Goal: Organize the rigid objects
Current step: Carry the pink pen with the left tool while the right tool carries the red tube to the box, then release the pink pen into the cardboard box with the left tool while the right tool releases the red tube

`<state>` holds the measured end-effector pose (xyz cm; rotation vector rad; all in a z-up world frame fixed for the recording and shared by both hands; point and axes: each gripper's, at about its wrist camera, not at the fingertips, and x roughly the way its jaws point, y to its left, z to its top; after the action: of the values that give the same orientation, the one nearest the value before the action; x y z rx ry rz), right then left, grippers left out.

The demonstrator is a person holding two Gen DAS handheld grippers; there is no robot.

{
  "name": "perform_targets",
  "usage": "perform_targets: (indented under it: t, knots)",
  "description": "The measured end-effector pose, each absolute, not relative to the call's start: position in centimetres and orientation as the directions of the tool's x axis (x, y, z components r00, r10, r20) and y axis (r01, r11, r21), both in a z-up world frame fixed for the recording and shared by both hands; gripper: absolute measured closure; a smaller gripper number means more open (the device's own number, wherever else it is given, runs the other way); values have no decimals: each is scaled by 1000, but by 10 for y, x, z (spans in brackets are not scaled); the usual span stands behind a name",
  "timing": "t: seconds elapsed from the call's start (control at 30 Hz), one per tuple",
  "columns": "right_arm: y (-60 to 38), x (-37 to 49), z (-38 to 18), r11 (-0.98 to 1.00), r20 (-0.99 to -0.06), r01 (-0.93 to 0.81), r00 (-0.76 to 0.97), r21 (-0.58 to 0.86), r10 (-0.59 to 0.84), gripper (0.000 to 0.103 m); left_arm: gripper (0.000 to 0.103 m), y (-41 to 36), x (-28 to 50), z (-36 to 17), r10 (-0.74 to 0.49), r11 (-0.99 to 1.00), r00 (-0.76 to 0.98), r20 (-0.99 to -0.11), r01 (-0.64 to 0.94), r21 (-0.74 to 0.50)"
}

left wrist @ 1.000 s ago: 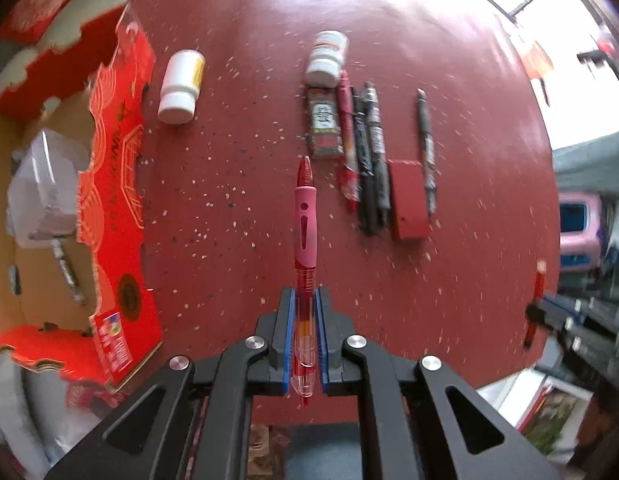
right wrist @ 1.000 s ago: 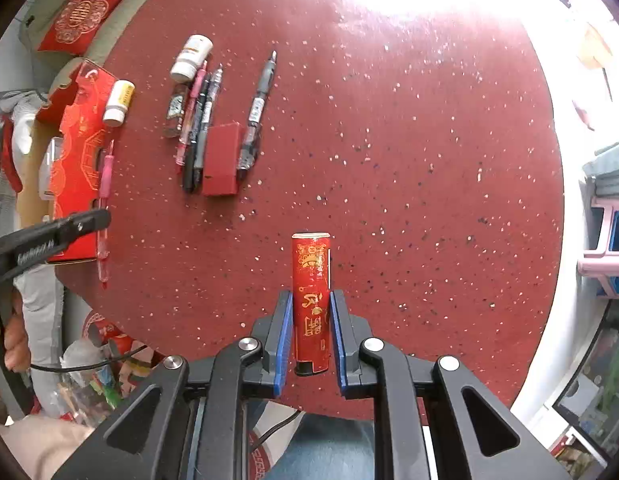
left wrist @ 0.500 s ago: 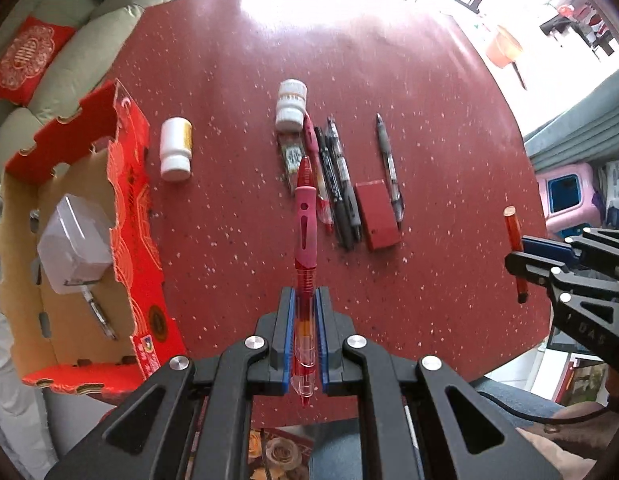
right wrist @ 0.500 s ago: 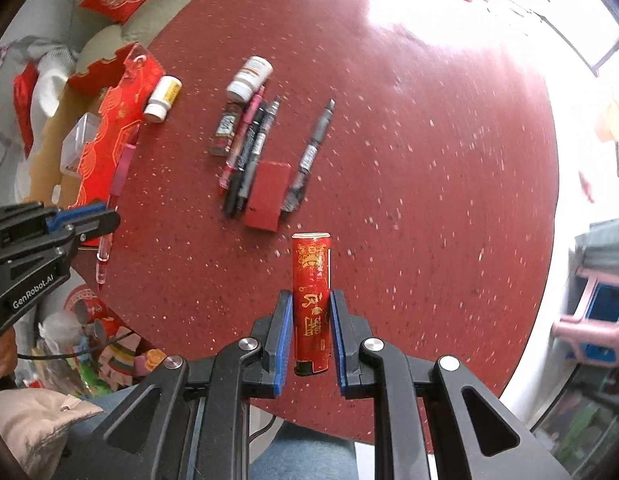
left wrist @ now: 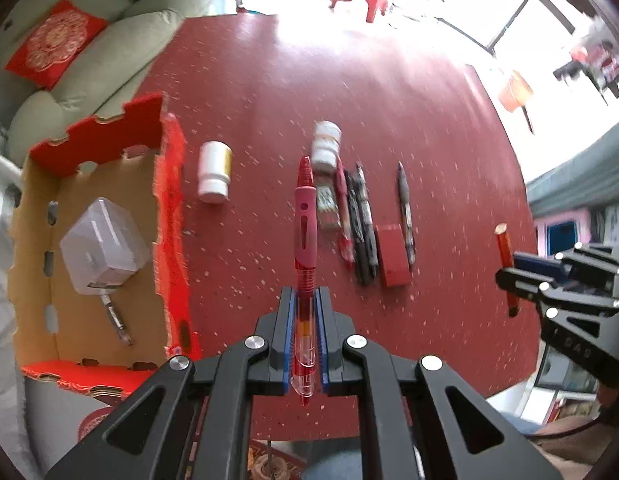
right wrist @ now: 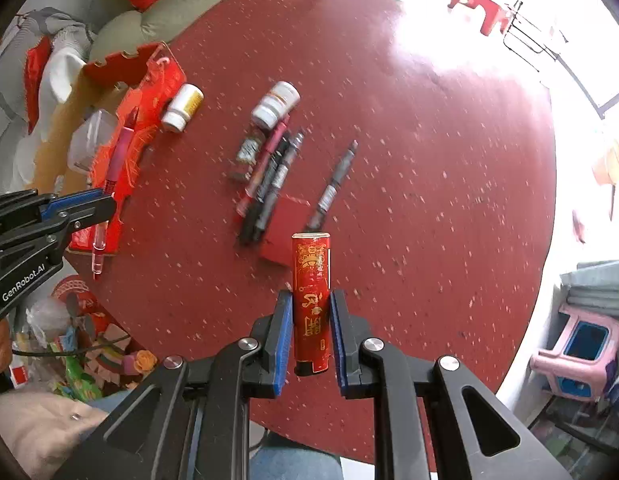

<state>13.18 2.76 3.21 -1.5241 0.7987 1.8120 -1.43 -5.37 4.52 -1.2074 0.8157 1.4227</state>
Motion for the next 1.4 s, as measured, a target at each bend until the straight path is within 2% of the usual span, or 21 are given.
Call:
perform_targets:
  t: [0.37, 0.7, 0.93, 1.4]
  knots:
    - [34, 40, 64, -740, -968, -666, -235, 92, 92, 84, 92, -69, -97, 86, 388, -464, -32, -921, -870, -165]
    - [4, -93, 79, -866, -939, -474, -343, 159, 16, 84, 92, -121, -195, 77, 315, -706, -191, -930, -701, -95]
    - [-6, -141, 61, -888, -944, -430, -330, 161, -11, 84, 93, -137, -234, 57, 266, -769, -223, -938, -636, -66]
    - [16, -168, 38, -870, -962, -475, -272, 127, 8, 84, 93, -124, -257, 31, 242, -786, -207, -948, -615, -66]
